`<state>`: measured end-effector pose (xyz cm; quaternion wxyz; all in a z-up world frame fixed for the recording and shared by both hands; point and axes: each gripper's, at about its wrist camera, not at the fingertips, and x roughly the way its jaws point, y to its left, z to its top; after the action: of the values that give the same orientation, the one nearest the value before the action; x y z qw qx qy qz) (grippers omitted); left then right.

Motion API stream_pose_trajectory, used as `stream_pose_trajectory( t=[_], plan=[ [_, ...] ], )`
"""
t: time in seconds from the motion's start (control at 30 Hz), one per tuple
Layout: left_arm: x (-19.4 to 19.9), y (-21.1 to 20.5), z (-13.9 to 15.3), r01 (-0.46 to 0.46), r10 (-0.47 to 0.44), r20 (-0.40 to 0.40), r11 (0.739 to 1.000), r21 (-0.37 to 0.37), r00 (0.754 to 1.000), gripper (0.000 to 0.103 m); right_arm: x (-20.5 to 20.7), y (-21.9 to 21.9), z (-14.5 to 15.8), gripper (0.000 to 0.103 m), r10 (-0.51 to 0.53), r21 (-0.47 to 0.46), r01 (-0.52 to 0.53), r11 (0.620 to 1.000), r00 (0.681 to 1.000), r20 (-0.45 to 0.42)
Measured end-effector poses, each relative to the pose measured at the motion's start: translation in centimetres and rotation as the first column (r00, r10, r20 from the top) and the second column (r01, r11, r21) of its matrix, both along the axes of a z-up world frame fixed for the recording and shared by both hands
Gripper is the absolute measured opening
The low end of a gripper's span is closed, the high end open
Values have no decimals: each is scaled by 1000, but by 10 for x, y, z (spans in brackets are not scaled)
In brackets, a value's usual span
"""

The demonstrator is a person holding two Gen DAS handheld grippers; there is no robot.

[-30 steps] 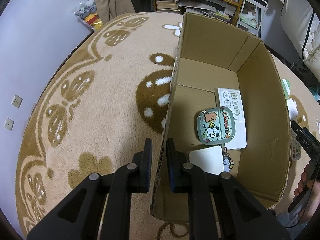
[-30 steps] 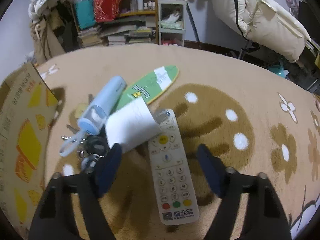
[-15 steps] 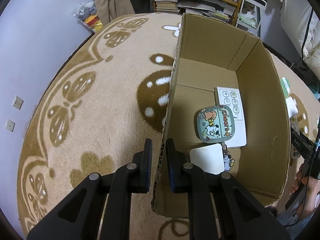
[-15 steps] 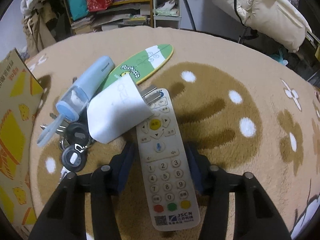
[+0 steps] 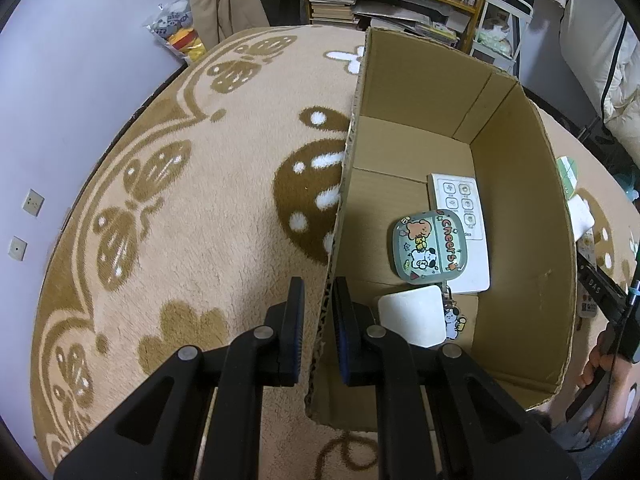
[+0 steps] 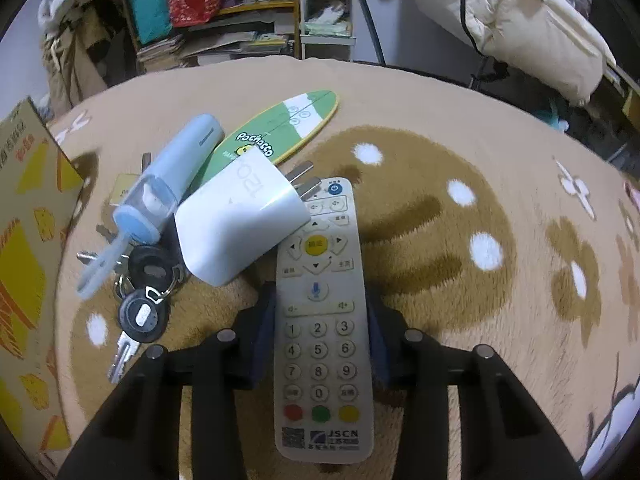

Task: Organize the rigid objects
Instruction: 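Move the right tool to the pile and grasp the white JSCN remote, then carry the white JSCN remote into the box with the right tool and release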

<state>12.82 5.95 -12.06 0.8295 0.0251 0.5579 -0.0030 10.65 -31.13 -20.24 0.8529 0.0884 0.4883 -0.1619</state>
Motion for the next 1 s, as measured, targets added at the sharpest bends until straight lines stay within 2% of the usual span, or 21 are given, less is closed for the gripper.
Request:
stream_pose_trajectory(
  t=[0.17, 0.4, 0.67, 0.87, 1.0],
  plan=[
    [0, 1, 0, 3, -3, 1, 1000, 3, 1000, 14, -4, -6, 3, 44, -28, 26, 28, 999, 1000, 14],
    [0, 2, -1, 1, -1, -2, 1000, 0, 1000, 14, -11, -9, 23, 44, -42, 62, 36, 997, 995, 88],
    [0, 2, -1, 0, 0, -2, 1000, -1, 1000, 14, -22, -27, 34, 44, -143, 140, 123, 982, 980, 138],
    [0, 2, -1, 1, -1, -1, 1000, -3, 1000, 14, -22, -17, 54, 44, -103, 156, 72, 985, 974, 202],
    [0, 1, 0, 4, -4, 0, 1000, 6, 1000, 14, -17, 2, 73, 44, -33, 137, -1, 991, 968, 248]
  ],
)
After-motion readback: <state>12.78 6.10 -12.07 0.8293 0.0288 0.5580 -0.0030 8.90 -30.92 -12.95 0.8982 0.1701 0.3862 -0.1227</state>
